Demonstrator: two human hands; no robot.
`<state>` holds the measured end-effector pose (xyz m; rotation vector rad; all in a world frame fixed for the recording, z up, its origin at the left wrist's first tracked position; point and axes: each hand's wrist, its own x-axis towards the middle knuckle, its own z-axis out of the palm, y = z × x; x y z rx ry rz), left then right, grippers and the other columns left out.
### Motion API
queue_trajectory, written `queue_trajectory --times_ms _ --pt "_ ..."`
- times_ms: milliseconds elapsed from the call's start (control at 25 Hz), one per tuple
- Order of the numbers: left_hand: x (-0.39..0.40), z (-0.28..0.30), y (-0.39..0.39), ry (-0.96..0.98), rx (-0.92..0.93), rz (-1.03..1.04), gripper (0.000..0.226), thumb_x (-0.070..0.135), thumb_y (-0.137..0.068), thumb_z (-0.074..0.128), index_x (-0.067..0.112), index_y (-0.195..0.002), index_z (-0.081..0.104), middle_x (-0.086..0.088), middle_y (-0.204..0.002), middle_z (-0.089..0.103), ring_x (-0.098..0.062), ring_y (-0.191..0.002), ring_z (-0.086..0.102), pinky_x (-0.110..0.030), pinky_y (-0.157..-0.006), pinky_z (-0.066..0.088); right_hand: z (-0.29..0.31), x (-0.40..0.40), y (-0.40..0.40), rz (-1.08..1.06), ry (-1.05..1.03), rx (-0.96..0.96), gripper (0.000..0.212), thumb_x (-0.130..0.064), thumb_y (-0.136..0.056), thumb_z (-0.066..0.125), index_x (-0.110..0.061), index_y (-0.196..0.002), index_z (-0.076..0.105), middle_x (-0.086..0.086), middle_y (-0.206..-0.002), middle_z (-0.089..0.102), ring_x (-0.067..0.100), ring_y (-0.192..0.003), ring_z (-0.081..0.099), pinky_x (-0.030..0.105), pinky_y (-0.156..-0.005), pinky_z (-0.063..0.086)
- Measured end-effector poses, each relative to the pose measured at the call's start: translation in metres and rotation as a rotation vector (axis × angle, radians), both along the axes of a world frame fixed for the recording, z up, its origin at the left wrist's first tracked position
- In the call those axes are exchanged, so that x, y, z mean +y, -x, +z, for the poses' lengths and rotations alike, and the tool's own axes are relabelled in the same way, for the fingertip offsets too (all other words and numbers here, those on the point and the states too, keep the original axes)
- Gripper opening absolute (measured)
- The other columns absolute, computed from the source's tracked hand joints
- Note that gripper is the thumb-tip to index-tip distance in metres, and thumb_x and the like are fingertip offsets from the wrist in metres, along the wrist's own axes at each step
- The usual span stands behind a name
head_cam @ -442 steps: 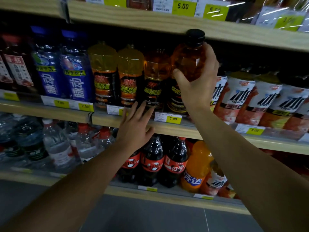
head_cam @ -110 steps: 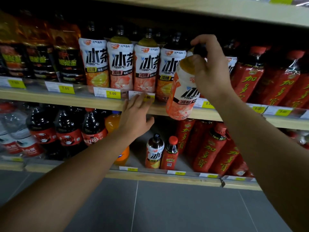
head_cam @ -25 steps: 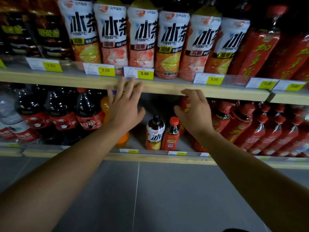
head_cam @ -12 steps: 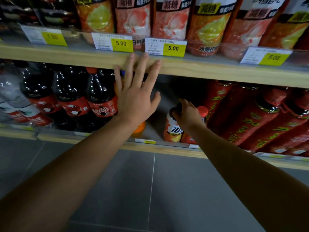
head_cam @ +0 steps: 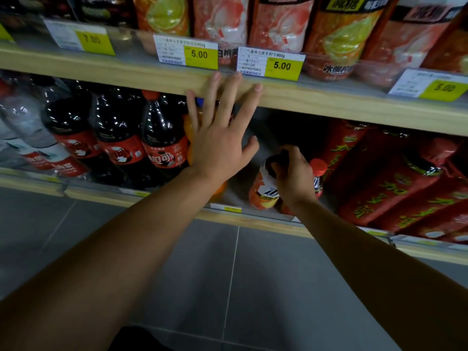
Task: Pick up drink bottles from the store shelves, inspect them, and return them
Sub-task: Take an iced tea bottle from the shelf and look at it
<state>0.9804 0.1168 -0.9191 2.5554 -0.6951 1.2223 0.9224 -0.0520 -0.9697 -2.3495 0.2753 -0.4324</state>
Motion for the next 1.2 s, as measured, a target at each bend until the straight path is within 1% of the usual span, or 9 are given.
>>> queue_trajectory --times_ms 80,240,400,520,680,800,1000,1120,1200 --pt "0.002 0.004 0.004 -0.013 0.028 0.000 0.079 0.040 -0.080 0.062 0.026 -0.154 0.036 -0.012 -0.160 0.031 -0.041 -0.149 0.020 -0.070 -0.115 0.011 0.023 -0.009 0.014 -0.013 -0.035 -0.053 0.038 -0.014 -0.096 0.060 -0.014 -0.134 0.051 0.013 -0.126 0.061 0.029 -0.113 0.060 0.041 -0.092 0.054" --pt "0.006 0.018 0.018 -0.070 0.135 0.016 0.089 0.041 -0.076 0.064 0.029 -0.156 0.028 -0.008 -0.163 0.025 -0.038 -0.151 0.015 -0.066 -0.117 0.012 0.072 -0.032 0.049 -0.056 -0.118 -0.136 0.035 -0.017 -0.096 0.061 -0.017 -0.130 0.053 0.006 -0.117 0.063 0.027 -0.109 0.060 0.050 -0.089 0.054" --pt "0.003 0.040 0.030 -0.063 0.214 0.038 0.076 0.041 -0.077 0.065 0.024 -0.147 0.042 -0.011 -0.152 0.039 -0.040 -0.144 0.027 -0.061 -0.115 0.022 0.116 -0.052 0.084 -0.056 -0.111 -0.200 0.031 -0.018 -0.095 0.062 -0.017 -0.126 0.055 0.007 -0.114 0.065 0.027 -0.107 0.061 0.048 -0.088 0.055" --pt "-0.017 0.061 0.046 -0.089 0.307 0.039 0.071 0.046 -0.081 0.062 0.020 -0.145 0.045 -0.012 -0.150 0.042 -0.039 -0.141 0.031 -0.061 -0.114 0.023 0.152 -0.072 0.109 -0.055 -0.058 -0.238 0.033 -0.020 -0.097 0.061 -0.017 -0.130 0.053 0.009 -0.116 0.065 0.028 -0.106 0.061 0.046 -0.089 0.054" --pt "-0.067 0.083 0.074 -0.105 0.309 -0.075 0.067 0.044 -0.085 0.061 0.018 -0.145 0.048 -0.009 -0.148 0.046 -0.032 -0.138 0.037 -0.053 -0.114 0.028 0.197 -0.105 0.135 -0.060 0.052 -0.324 0.035 -0.020 -0.100 0.058 -0.012 -0.132 0.050 0.014 -0.117 0.064 0.033 -0.106 0.060 0.040 -0.079 0.052" --pt "-0.102 0.094 0.085 -0.096 0.288 -0.143 0.065 0.043 -0.083 0.061 0.016 -0.142 0.051 -0.008 -0.141 0.051 -0.033 -0.133 0.041 -0.047 -0.111 0.033 0.227 -0.123 0.152 -0.043 0.101 -0.400 0.035 -0.018 -0.100 0.058 -0.011 -0.133 0.050 0.012 -0.120 0.063 0.031 -0.110 0.059 0.044 -0.087 0.053" --pt "-0.140 0.102 0.092 -0.062 0.261 -0.200 0.062 0.041 -0.081 0.064 0.016 -0.137 0.056 -0.009 -0.136 0.056 -0.034 -0.128 0.045 -0.048 -0.109 0.035 0.273 -0.151 0.162 -0.050 0.093 -0.578 0.030 -0.016 -0.097 0.060 -0.012 -0.127 0.055 -0.006 -0.105 0.059 0.013 -0.098 0.059 0.041 -0.084 0.056" --pt "-0.148 0.100 0.087 -0.072 0.238 -0.189 0.065 0.044 -0.076 0.054 0.016 -0.134 0.059 -0.007 -0.134 0.059 -0.033 -0.125 0.049 -0.049 -0.106 0.037 0.286 -0.156 0.158 -0.043 0.115 -0.699 0.031 -0.015 -0.095 0.057 -0.009 -0.125 0.055 -0.006 -0.107 0.060 0.014 -0.101 0.060 0.039 -0.087 0.053" --pt "-0.150 0.096 0.082 -0.084 0.232 -0.191 0.066 0.046 -0.076 0.053 0.016 -0.134 0.058 -0.007 -0.134 0.059 -0.034 -0.124 0.050 -0.051 -0.106 0.039 0.283 -0.156 0.150 -0.037 0.141 -0.741 0.032 -0.013 -0.093 0.056 -0.006 -0.124 0.055 -0.001 -0.108 0.061 0.013 -0.100 0.058 0.031 -0.086 0.051"
